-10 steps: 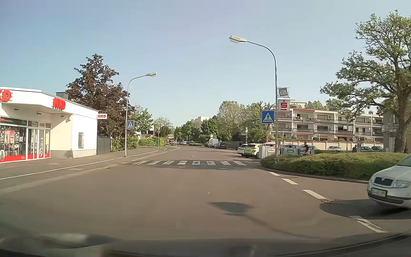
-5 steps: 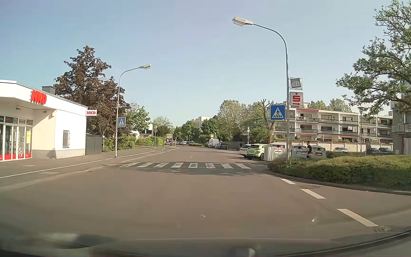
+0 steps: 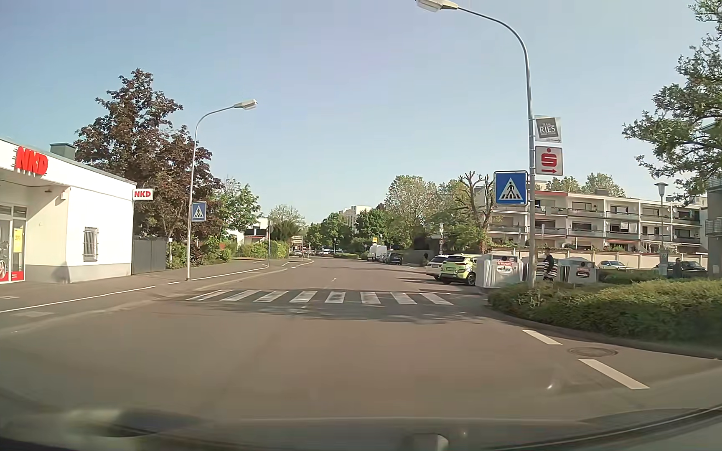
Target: Follow the waypoints while adhering to traffic rules and regulations
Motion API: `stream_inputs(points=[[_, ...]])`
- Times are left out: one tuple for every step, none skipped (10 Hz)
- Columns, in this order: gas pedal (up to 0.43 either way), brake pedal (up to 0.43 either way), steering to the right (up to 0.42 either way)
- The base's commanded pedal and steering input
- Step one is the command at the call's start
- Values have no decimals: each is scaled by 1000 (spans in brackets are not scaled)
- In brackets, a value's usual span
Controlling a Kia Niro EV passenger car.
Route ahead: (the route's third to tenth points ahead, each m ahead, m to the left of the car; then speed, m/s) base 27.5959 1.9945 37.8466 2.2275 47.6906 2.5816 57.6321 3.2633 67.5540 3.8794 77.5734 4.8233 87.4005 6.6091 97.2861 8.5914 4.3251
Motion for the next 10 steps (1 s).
stream_inputs(points=[[0,238,-2],[0,238,0],[0,238,1],[0,232,1],[0,232,1],[0,232,1],[0,232,1],[0,226,1],[0,226,1],[0,220,1]])
